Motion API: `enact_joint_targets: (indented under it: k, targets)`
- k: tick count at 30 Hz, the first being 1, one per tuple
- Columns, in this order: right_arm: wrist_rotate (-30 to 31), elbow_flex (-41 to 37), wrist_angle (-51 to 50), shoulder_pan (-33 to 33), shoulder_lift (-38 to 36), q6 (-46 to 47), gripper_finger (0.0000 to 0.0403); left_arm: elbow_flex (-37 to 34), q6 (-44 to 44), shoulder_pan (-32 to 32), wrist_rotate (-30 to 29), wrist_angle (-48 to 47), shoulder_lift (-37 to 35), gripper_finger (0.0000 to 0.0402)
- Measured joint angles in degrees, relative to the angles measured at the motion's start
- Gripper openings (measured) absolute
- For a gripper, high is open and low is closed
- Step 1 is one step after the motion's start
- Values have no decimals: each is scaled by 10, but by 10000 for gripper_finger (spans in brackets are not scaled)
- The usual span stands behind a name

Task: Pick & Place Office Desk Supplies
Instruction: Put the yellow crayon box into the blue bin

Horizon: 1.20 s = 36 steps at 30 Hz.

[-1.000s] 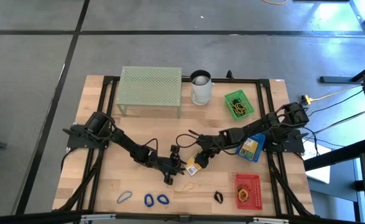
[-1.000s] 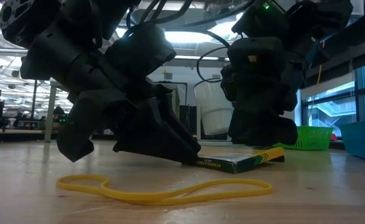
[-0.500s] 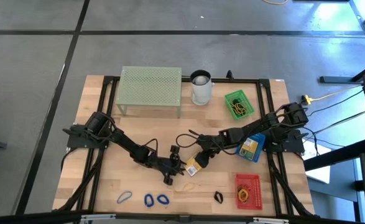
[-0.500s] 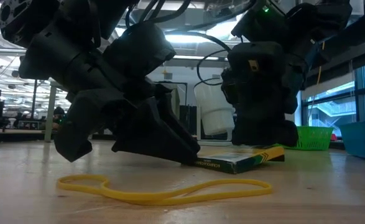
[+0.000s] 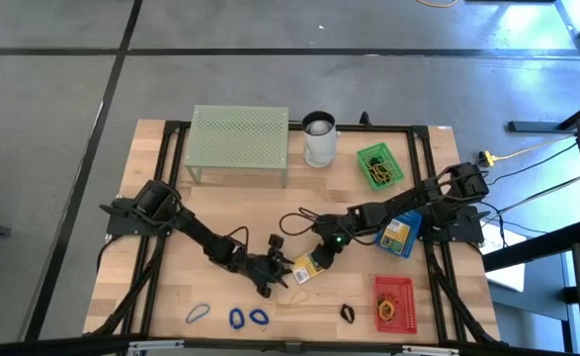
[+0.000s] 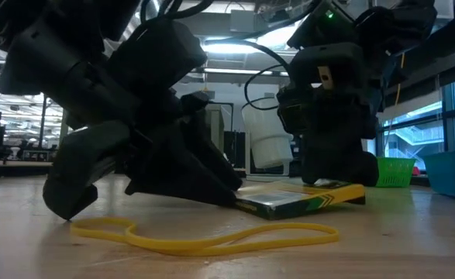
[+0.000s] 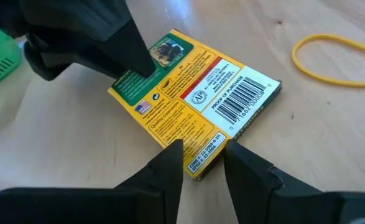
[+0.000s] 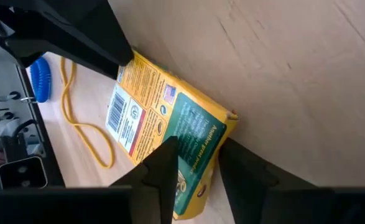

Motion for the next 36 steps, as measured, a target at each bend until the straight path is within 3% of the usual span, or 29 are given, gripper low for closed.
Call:
enact_joint_targets:
  k: [10,17,25,36]
  targets:
    - [-3,0,37,-1,-1,19,114,0,4,-1,-10,1,0,108]
    - [-37,3,101,0,-3,33,114,0,9,1,-88,6,0,103]
    - [-30,3,97,-1,-3,41,113,0,5,-1,-85,8,0,91]
    - [-25,2,75,-1,-3,41,52,-1,8,-16,-95,17,-3,90]
